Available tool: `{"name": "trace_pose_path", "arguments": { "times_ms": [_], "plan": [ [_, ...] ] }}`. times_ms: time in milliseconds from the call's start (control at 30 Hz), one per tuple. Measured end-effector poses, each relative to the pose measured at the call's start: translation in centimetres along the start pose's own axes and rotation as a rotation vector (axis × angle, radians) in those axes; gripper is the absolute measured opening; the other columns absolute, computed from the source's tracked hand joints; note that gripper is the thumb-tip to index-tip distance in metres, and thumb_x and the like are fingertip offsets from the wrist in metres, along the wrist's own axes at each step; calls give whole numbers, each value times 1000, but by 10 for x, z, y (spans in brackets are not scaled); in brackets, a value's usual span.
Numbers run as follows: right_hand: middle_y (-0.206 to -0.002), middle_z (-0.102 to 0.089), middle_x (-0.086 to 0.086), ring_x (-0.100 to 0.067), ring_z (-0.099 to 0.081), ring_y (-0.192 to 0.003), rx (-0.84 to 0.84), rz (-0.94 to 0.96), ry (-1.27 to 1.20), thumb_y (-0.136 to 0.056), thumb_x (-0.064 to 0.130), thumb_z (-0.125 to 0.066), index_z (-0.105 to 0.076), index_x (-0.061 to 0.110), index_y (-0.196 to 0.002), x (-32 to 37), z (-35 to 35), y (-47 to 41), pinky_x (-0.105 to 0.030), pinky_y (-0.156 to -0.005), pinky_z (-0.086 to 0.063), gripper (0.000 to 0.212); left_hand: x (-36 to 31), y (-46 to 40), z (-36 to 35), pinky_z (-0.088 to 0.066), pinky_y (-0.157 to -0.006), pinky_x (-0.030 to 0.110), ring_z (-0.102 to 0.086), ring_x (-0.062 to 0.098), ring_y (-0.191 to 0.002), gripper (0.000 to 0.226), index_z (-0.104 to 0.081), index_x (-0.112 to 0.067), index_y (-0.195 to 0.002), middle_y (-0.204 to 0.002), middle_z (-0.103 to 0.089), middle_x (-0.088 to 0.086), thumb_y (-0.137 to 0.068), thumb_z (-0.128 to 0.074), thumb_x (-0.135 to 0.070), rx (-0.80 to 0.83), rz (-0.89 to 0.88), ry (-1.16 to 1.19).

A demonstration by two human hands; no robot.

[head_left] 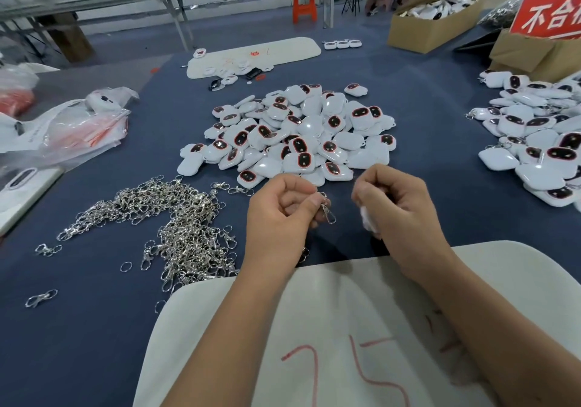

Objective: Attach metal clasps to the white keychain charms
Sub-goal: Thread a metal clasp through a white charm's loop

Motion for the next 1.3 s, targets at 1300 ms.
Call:
{"name": "trace_pose_path", "arguments": {
  "times_ms": [1300],
  "plan": [
    [-84,-72,-9,-37,-61,-78,160,4,118,-101,16,-69,-75,18,-90,-2,1,-4,-45,-72,-52,13,-7,2,-3,-50,-65,19,-57,6,-67,12,-72,-16,-86,-73,-66,-8,-93,-67,-8,173,-91,-101]
  ]
}}
Point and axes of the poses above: each hand's wrist, its own y-axis away from the middle knuckle, its own z-axis out of the back of the hand, x = y × z, the point moved 3 cm from there along -y, towards the middle knuckle
